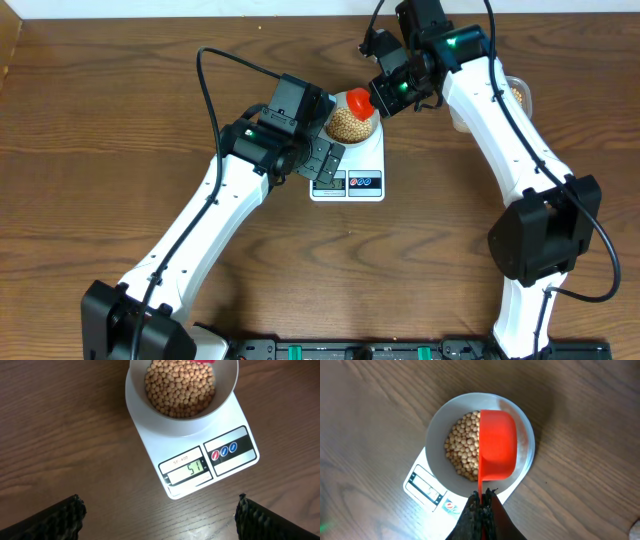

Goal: Scoop item into bowl and weigh 50g on scale

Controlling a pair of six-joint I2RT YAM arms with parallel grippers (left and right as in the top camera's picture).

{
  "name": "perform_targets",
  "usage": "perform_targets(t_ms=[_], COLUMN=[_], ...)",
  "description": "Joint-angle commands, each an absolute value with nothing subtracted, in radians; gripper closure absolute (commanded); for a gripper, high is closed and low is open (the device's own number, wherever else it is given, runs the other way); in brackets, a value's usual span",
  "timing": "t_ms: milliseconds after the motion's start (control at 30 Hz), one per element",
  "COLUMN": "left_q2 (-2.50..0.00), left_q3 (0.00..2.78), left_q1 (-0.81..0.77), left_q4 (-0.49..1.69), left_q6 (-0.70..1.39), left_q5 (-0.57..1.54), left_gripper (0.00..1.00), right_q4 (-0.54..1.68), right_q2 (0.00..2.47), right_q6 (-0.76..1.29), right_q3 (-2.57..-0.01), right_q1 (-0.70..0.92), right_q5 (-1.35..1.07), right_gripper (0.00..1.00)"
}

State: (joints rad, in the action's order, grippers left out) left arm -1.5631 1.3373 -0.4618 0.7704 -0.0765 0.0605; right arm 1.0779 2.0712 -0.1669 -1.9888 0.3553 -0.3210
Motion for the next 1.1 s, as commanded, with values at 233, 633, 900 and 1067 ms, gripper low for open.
perform_targets(t_ms=[233, 633, 900, 1067], left_q2=[-1.543, -1.543, -1.543, -1.543], left_q3=[1.341, 1.341, 1.341, 1.341], left_q1=[-0.461, -0.461, -0.461, -0.461], left_q4=[0.774, 0.774, 0.774, 0.774], left_q6=[-0.082, -0.082, -0.082, -0.082], left_q5=[0.047, 0.047, 0.047, 0.047], left_gripper=[0.02, 0.02, 0.02, 0.02], right_q4=[1.016, 1.002, 1.003, 1.006], right_q2=[2.106, 2.116, 2.116, 2.116], right_q6=[-0.181, -0.181, -0.181, -0.181], right_q3=[-1.931, -1.916, -1.916, -1.916], right_q1=[0.373, 0.389, 0.404, 0.402], right_q5=[-0.305, -0.287, -0.290, -0.305], right_gripper=[0.99, 0.99, 0.99, 0.99])
